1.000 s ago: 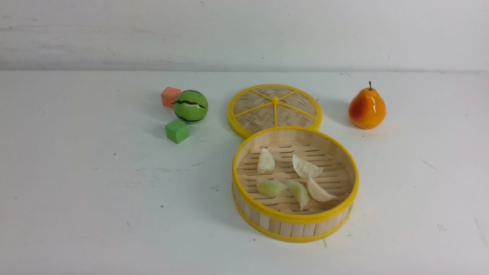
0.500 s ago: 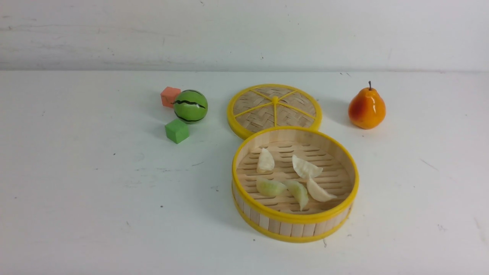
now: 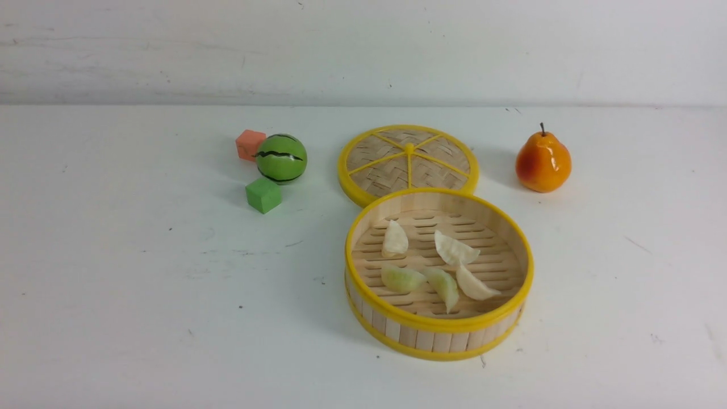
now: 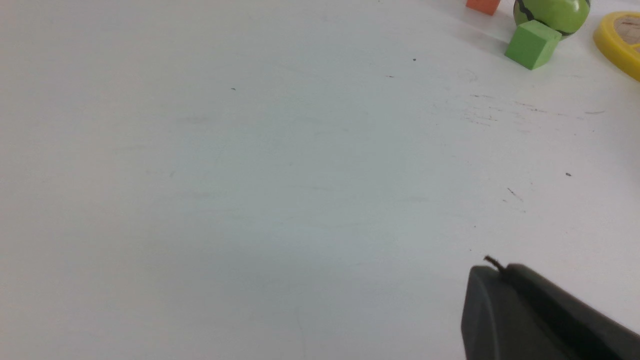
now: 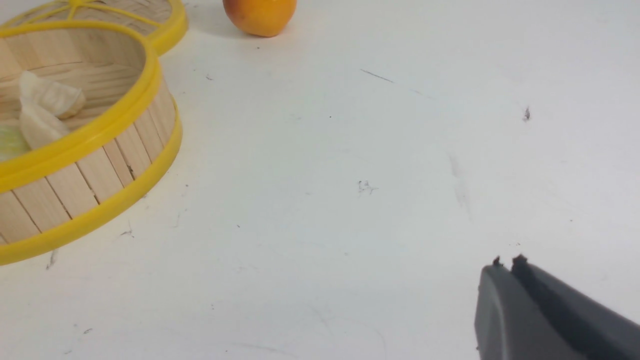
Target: Put the dumplings into the steamer on the white table.
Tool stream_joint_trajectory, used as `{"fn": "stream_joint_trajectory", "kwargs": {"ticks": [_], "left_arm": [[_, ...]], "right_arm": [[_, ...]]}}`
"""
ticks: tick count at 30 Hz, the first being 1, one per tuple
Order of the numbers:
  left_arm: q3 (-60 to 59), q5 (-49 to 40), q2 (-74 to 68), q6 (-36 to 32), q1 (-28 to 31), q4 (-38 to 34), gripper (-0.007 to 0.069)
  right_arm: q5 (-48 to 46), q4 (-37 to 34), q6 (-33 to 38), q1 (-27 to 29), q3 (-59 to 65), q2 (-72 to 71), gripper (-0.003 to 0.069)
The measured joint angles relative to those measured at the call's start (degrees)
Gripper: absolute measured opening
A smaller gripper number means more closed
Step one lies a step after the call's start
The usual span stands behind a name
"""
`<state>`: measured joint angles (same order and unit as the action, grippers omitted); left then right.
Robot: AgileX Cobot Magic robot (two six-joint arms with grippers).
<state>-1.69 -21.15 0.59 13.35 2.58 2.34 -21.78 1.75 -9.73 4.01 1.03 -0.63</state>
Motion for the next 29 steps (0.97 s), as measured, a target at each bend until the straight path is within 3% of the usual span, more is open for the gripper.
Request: {"fn": "stream_joint_trajectory", "kwargs": {"ticks": [29], "left_arm": [[0.0, 0.0, 0.0, 0.0, 0.0, 0.0, 0.0008]], "right_arm": [[0.0, 0.0, 0.0, 0.0, 0.0, 0.0, 0.0048]]}}
